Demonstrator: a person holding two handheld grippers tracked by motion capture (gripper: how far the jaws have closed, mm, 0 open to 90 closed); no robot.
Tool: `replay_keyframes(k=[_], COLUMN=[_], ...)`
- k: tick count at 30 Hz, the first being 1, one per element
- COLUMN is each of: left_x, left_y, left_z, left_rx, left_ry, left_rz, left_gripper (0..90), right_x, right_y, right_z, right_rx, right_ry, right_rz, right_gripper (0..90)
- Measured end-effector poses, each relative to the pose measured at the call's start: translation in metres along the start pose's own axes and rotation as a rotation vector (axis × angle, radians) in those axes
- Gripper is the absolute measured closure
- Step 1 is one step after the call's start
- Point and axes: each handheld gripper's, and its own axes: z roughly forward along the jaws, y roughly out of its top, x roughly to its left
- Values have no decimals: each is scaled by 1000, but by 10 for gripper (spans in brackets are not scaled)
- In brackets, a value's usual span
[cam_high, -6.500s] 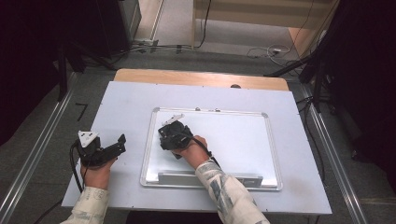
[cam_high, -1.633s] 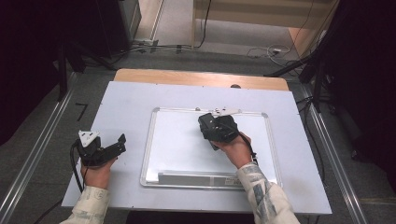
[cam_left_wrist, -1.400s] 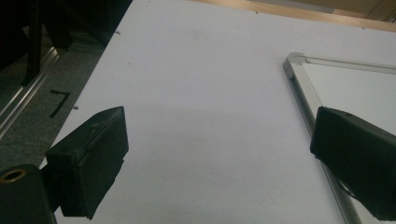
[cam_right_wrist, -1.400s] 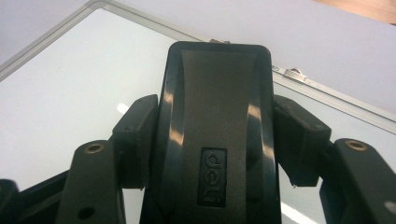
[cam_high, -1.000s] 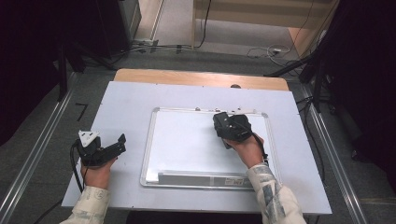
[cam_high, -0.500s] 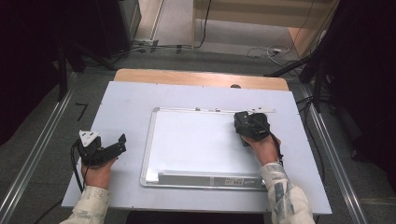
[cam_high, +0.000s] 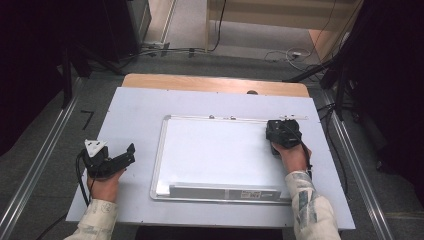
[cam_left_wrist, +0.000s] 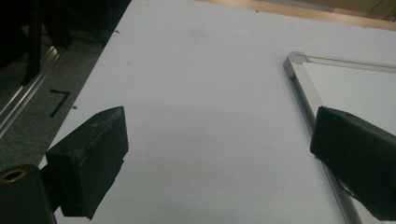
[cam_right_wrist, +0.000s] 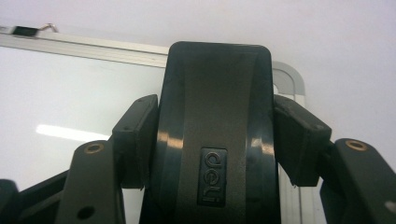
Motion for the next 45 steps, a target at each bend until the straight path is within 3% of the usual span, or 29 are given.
replay_keyframes(k=[5,12,16,19,28,39,43,45], left_x=[0,0,1,1,1,1,1,1], left_y=[0,0,0,0,-1,-1,-1,-1], left_z=[0,0,0,-1,-1,-1,-1,-1], left_rx=[0,2,1,1,0,2,3,4], left_ry=[0,2,1,3,4,7,8,8], left_rz=[0,0,0,-2,-2,-4,-4,-5], left_gripper=[45,45,45,45,45,45,45,44], right_x=[-7,-10,-12,-13,-18,-24,-32,-37], right_y=[0,0,0,-1,-6,-22,-33,-39], right_z=[8,11,11,8,-10,-35,-49,-57], right_rx=[21,17,20,13,-64,-118,-150,-159], right_ry=[-19,-2,17,21,33,98,131,125], right_rz=[31,61,86,77,61,61,71,62], right_gripper=[358,351,264,251,241,190,191,191])
